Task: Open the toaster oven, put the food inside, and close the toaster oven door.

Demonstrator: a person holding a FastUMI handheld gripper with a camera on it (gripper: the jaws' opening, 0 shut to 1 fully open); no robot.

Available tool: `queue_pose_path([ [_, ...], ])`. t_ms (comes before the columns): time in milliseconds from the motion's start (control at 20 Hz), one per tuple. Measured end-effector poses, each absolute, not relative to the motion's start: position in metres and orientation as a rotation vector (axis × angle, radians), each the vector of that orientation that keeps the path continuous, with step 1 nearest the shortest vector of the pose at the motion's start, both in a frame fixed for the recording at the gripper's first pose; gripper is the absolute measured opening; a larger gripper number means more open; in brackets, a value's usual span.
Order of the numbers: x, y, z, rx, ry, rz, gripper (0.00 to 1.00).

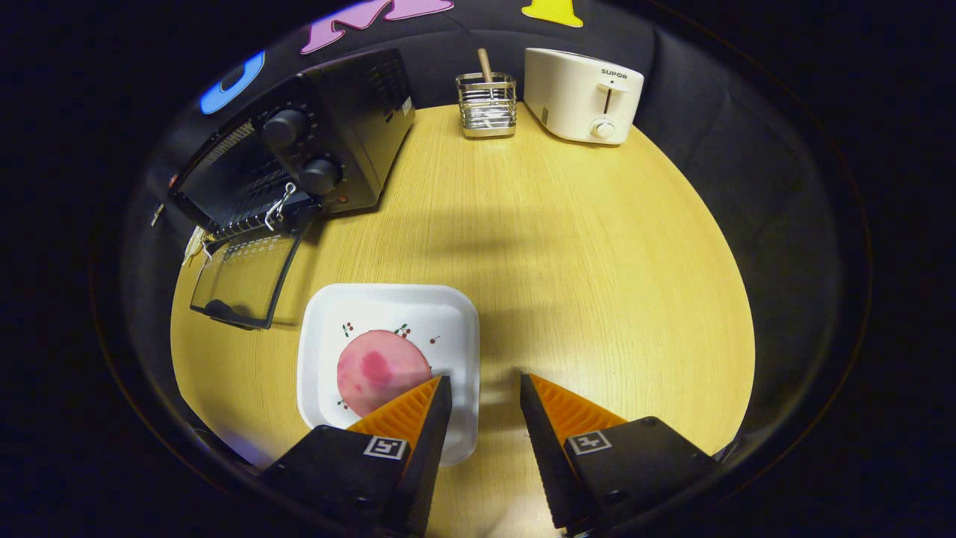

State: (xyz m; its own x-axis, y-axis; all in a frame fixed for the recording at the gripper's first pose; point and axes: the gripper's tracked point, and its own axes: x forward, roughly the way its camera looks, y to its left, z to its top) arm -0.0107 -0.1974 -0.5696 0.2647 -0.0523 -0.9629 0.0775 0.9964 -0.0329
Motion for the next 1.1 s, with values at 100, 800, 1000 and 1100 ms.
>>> queue_pose_path([
  [100, -0.012, -0.196, -0.573, 0.033, 1.324, -0.083, 0.56],
  [800, -0.003, -0.193, -0.579, 0.031, 1.435, -0.026, 0.14],
  [1000, -0.004, -0.188, -0.578, 0.07, 1.46, -0.025, 0.05],
  [1100, -0.004, -0.187, -0.582, 0.053, 1.47, -0.015, 0.05],
])
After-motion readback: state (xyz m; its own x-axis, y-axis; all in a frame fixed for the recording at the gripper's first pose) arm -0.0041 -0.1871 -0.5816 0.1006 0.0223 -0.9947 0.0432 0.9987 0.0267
